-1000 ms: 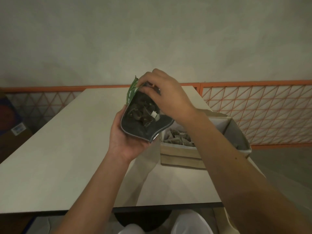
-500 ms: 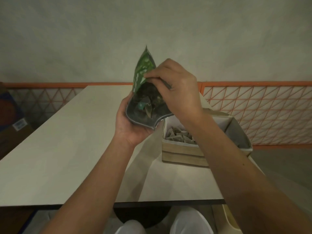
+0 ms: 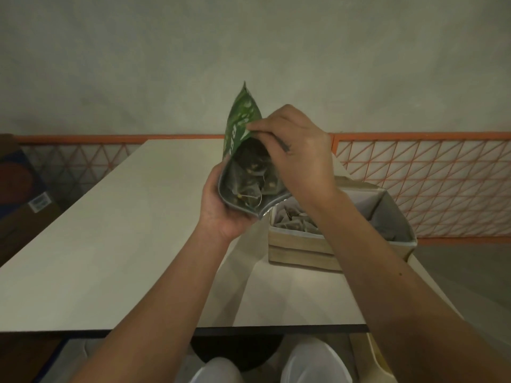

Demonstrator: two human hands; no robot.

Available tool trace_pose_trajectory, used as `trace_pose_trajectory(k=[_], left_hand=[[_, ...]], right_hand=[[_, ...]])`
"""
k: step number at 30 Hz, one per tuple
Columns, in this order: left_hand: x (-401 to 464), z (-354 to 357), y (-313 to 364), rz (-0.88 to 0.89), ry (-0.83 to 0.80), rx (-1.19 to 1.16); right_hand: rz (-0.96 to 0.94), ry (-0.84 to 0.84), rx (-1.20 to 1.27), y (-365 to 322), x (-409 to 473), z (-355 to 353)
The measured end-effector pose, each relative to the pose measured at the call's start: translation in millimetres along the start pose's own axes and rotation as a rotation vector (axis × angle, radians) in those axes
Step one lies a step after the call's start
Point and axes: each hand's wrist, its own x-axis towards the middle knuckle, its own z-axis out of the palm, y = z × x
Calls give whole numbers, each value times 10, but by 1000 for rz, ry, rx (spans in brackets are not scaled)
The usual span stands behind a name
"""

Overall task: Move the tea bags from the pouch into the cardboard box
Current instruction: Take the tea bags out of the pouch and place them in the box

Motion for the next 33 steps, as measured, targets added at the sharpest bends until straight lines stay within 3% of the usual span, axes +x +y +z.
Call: trace_pose_trajectory(k=[7,12,16,22,26,30,33], left_hand=[[-17,-155,-67,-79,51,-63],[-21,-202,-72,-57,102,-49],[-18,-215,-94,-41,105,-73],[5,-171,-151,3,157,-79],[14,-154,-177,13,118,-69],[32,-166,-169,5,84,-96],[49,-163,-175,9,66,-114]], right_hand=[[162,-120,32,24,-122,-10],[425,-163,194,20,-305,-115],[424,-242,-29,77,-527,-117],[550,-534,-417,-9,-598,-98],[569,-454,-325,2,-605,-111],[615,-216,-70,56,-568,-237],[759,-62,135,51,-467,-432]])
